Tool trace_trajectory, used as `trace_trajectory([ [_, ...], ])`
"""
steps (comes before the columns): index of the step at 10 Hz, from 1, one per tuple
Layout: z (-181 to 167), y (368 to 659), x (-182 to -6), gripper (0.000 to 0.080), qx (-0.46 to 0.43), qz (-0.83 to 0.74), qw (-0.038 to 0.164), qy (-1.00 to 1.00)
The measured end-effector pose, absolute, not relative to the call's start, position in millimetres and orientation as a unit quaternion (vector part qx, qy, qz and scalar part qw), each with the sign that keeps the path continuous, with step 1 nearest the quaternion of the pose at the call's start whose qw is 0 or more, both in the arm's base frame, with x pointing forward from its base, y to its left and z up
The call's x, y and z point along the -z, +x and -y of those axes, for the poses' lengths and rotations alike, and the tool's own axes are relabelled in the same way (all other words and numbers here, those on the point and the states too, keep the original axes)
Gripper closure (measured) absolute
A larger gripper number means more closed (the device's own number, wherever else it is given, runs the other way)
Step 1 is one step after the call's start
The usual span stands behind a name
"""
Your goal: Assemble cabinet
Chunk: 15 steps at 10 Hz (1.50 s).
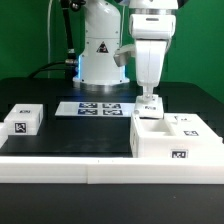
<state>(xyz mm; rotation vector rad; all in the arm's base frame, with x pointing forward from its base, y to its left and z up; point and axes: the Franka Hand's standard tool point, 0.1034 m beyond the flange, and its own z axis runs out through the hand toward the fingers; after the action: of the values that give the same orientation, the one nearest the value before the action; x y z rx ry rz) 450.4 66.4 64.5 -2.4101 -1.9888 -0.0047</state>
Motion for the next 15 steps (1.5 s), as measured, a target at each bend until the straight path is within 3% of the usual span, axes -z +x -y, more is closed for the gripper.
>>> trace_trajectory([
  [7, -65, 452, -59.4, 0.0731, 0.003, 0.638, 0.01, -0.77],
  [15, -61, 478, -59.4, 0.0731, 0.009, 0.679, 0.007, -0.734],
])
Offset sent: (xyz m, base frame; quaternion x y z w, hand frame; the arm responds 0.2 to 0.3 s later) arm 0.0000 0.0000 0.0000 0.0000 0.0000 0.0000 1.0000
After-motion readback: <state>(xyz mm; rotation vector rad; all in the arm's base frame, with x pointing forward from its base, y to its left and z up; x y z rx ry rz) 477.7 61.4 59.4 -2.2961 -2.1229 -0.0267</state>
